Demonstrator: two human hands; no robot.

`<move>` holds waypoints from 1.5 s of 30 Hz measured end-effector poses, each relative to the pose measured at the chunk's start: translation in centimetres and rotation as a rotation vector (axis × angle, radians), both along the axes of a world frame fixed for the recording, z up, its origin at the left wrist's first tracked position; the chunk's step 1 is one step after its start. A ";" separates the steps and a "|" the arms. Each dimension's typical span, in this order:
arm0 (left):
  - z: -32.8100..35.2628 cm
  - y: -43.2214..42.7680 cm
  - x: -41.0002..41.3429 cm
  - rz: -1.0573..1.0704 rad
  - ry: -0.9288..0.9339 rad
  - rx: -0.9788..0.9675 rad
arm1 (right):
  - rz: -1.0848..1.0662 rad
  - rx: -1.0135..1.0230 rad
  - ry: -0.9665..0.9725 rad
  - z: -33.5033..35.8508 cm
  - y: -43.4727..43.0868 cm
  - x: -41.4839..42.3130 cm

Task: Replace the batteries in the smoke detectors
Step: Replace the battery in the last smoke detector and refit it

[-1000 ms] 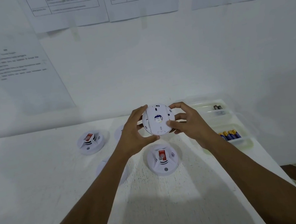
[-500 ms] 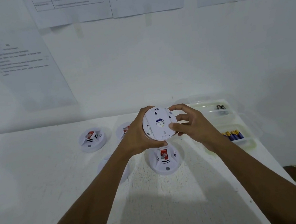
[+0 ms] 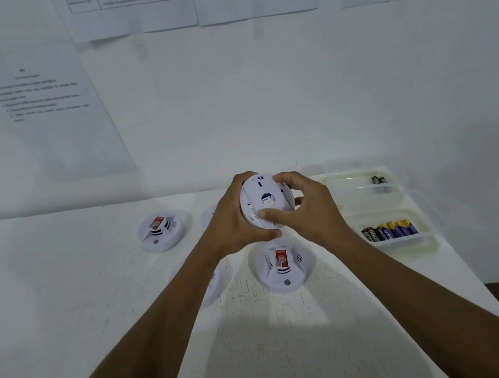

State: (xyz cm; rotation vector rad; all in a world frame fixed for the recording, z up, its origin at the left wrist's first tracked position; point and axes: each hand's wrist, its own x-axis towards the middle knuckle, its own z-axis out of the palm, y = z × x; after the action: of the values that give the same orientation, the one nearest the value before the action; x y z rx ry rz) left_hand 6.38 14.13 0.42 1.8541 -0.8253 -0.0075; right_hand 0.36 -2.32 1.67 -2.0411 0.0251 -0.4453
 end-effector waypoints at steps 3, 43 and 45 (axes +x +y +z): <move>-0.2 -0.1 0.0 0.007 0.001 -0.002 | -0.017 -0.023 -0.003 0.0 0.3 0.0; -2.2 4.4 1.7 0.113 0.045 0.027 | 0.049 -0.472 0.122 0.1 -6.9 5.4; -2.4 4.5 1.8 0.115 0.054 0.035 | 0.079 -0.561 0.198 -1.1 -6.8 6.5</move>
State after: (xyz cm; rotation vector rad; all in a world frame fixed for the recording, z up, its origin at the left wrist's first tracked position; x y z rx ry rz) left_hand 8.19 18.64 -1.97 1.9234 -0.6840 0.0006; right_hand 6.89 -9.09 0.59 -2.6217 -0.0679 -0.2090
